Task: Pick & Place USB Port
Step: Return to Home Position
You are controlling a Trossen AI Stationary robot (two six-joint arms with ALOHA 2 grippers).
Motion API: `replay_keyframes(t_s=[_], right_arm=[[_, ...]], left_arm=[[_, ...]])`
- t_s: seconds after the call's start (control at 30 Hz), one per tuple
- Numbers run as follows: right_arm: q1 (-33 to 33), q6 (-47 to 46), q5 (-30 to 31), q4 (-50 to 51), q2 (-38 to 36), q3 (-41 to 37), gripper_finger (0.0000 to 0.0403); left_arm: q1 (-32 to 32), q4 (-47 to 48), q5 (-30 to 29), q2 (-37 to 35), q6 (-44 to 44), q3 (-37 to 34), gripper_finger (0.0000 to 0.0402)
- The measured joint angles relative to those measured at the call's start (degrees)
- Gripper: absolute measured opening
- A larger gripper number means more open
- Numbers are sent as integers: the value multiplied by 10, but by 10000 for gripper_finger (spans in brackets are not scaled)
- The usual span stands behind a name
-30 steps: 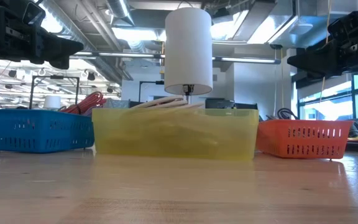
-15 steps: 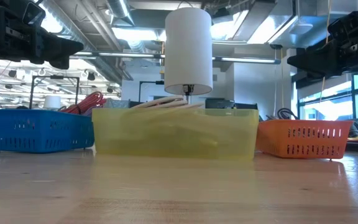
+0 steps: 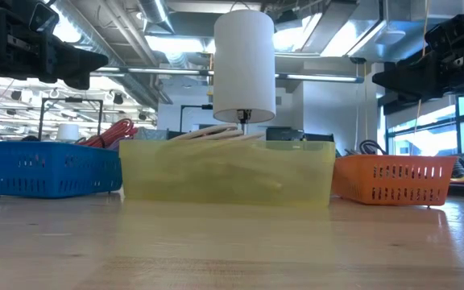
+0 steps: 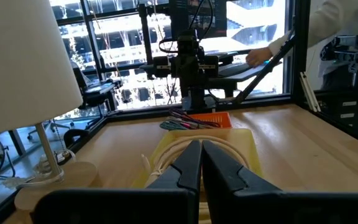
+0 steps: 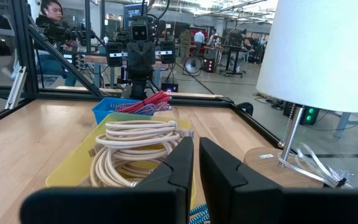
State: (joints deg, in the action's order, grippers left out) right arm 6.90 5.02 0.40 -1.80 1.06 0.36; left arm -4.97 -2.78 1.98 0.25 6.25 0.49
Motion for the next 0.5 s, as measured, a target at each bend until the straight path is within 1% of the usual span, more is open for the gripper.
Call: replay_keyframes(t_s=[0.13,0.33,0.5], right_arm=[[-1,0,0,0,0,0,31],[-28,0,-2,0,0,0,31],[-28,0,-2,0,0,0,31]], left_arm=[[0,0,0,0,0,0,6],[0,0,0,0,0,0,6],[0,0,0,0,0,0,6]])
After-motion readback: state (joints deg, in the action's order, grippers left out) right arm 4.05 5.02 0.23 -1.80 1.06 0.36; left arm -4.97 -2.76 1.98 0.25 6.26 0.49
